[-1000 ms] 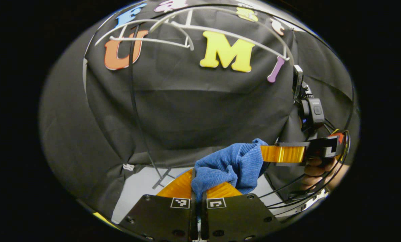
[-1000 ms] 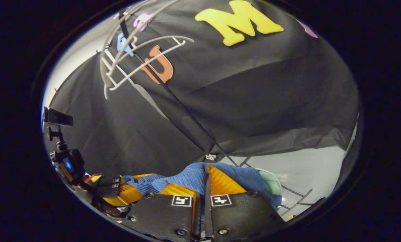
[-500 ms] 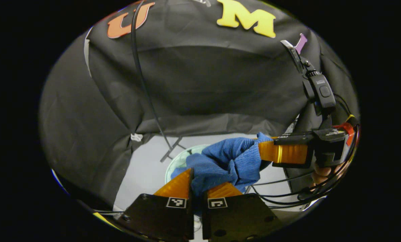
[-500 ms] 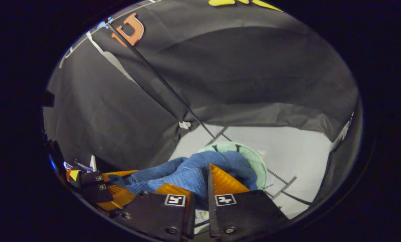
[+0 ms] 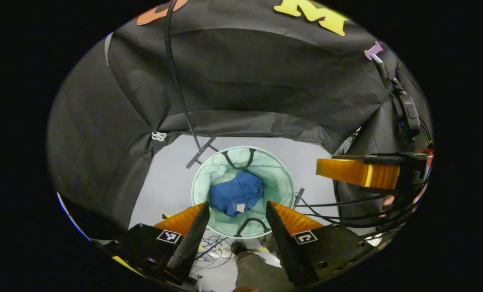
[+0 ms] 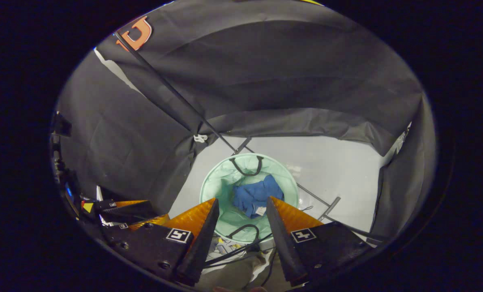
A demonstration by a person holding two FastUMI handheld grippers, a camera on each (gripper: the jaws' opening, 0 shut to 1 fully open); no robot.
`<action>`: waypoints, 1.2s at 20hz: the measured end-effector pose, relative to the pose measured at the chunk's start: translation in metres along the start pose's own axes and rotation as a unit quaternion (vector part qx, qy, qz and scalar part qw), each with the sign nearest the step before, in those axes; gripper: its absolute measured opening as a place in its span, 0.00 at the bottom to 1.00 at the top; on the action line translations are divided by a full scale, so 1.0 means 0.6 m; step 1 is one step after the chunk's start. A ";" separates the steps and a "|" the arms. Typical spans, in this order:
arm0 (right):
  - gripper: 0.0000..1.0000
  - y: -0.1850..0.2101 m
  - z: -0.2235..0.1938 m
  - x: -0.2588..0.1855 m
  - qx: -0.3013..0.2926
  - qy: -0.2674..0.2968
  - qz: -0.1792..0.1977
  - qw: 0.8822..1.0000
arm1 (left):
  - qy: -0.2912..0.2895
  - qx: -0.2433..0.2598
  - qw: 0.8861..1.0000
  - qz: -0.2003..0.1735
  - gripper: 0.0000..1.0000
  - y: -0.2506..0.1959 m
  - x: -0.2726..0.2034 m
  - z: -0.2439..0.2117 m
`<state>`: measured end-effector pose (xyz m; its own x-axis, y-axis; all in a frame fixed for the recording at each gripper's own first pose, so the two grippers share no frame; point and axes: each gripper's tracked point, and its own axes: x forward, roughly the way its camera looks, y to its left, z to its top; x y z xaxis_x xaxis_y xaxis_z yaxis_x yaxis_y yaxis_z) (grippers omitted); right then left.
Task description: Grasp the clothes on the hanger with both hands and then place them into the laundry hamper below.
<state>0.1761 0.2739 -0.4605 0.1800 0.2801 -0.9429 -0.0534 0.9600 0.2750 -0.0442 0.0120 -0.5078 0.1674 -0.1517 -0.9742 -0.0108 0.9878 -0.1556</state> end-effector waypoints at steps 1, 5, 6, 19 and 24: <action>0.76 -0.008 0.000 -0.013 0.003 -0.010 -0.009 1.000 | -0.001 0.000 1.000 0.001 0.88 0.004 0.001 -0.007; 0.79 -0.046 -0.019 -0.050 0.024 -0.035 -0.064 0.997 | -0.006 0.002 1.000 -0.008 0.95 0.006 -0.017 -0.017; 0.79 -0.047 -0.023 -0.063 0.028 -0.049 -0.065 0.996 | -0.011 0.007 1.000 -0.004 0.97 0.009 -0.023 -0.014; 0.80 -0.016 -0.070 -0.357 0.032 -0.239 -0.158 0.957 | -0.175 0.132 0.975 -0.040 0.97 -0.061 -0.266 0.055; 0.82 0.011 -0.027 -0.514 -0.018 -0.342 -0.187 0.921 | -0.284 0.120 0.951 -0.031 0.97 -0.067 -0.415 0.096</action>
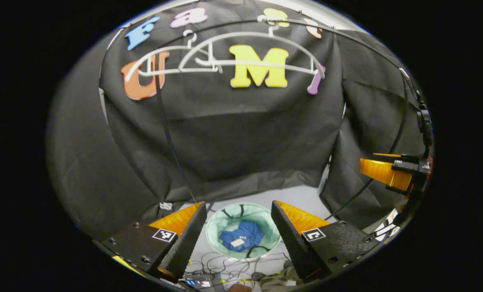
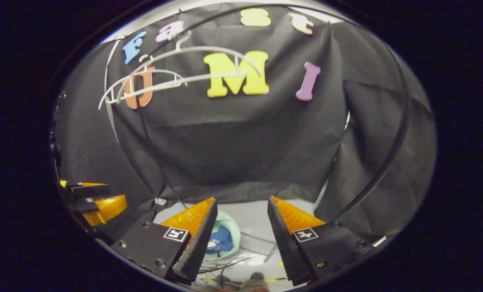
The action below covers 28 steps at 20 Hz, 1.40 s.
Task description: Grasp the clothes on the hanger with both hands and then place them into the laundry hamper below.
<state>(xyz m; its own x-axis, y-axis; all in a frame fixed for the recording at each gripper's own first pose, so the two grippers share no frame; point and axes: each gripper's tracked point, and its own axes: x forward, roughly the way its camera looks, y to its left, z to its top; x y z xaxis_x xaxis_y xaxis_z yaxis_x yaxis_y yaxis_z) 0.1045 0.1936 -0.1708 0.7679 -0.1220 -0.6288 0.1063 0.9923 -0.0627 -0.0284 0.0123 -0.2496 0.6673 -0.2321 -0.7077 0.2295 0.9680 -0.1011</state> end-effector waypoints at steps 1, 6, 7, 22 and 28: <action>0.80 -0.002 0.021 -0.015 -0.007 -0.025 -0.001 1.000 | -0.023 -0.001 1.000 0.008 0.97 0.008 -0.033 0.015; 0.84 -0.050 0.110 -0.110 -0.018 -0.119 -0.013 0.993 | -0.111 -0.001 0.993 0.046 0.97 0.020 -0.153 0.108; 0.82 -0.065 0.122 -0.133 -0.017 -0.131 -0.014 0.991 | -0.126 -0.001 0.990 0.057 0.97 0.021 -0.182 0.129; 0.97 -0.271 0.203 -0.472 0.004 -0.312 0.058 0.948 | -0.323 -0.003 0.939 0.116 1.00 -0.183 -0.539 0.193; 0.95 -0.326 0.211 -0.552 0.006 -0.350 0.075 0.934 | -0.378 0.007 0.914 0.146 1.00 -0.219 -0.645 0.194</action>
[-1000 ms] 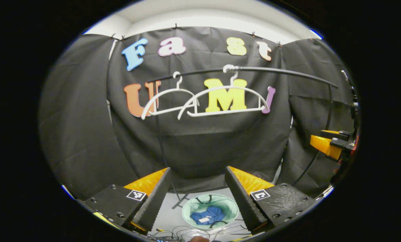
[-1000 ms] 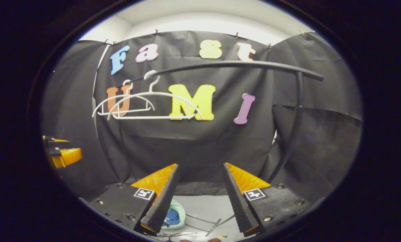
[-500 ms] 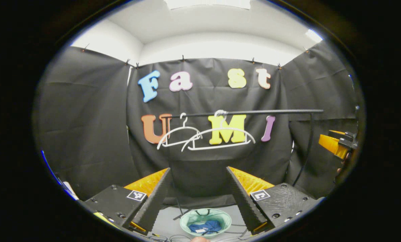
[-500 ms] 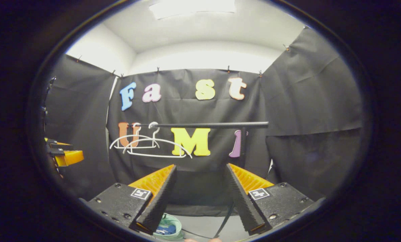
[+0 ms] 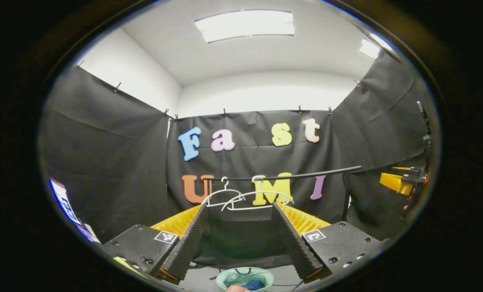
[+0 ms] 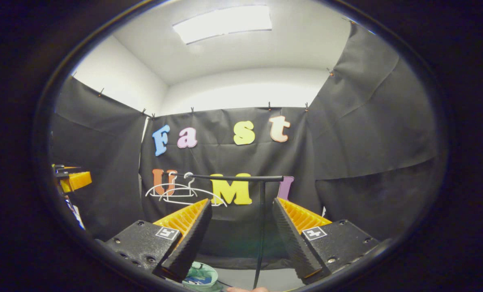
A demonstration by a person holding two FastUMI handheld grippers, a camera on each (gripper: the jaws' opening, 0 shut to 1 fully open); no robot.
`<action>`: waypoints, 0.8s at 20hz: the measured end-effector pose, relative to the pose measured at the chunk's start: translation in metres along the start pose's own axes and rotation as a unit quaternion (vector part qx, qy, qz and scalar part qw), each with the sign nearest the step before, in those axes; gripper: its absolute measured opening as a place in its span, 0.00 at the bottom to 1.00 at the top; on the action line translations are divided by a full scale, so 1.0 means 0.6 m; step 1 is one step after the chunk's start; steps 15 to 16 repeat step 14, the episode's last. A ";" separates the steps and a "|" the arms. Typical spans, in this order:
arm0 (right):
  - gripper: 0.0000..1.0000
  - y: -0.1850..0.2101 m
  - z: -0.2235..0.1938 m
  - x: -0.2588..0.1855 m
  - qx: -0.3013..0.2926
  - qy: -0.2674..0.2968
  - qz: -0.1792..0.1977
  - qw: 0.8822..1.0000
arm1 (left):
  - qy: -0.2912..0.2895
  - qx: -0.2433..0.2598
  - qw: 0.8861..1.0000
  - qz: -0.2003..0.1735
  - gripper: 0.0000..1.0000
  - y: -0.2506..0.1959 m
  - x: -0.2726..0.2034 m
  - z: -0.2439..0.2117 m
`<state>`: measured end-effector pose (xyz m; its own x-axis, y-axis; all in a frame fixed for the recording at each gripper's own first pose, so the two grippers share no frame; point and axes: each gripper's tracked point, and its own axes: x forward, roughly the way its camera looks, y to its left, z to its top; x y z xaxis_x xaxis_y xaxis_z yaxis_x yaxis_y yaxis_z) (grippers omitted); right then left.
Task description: Grasp the clothes on the hanger with both hands and then place them into the laundry hamper below.
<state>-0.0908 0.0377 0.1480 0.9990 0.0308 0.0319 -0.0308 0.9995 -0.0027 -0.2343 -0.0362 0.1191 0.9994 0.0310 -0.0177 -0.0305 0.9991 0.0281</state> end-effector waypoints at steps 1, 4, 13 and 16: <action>0.97 -0.009 0.009 -0.003 -0.001 -0.006 -0.004 1.000 | -0.007 -0.002 1.000 0.001 0.99 0.003 -0.005 0.009; 0.96 -0.018 0.027 -0.008 -0.011 -0.019 -0.010 1.000 | -0.030 -0.009 1.000 0.001 0.99 0.007 -0.012 0.033; 0.96 0.047 0.050 0.022 -0.021 -0.058 0.017 0.998 | -0.031 0.003 0.999 -0.023 1.00 0.016 0.016 0.028; 0.96 0.054 0.048 0.027 -0.023 -0.057 0.020 0.998 | -0.033 0.003 0.999 -0.023 1.00 0.021 0.019 0.028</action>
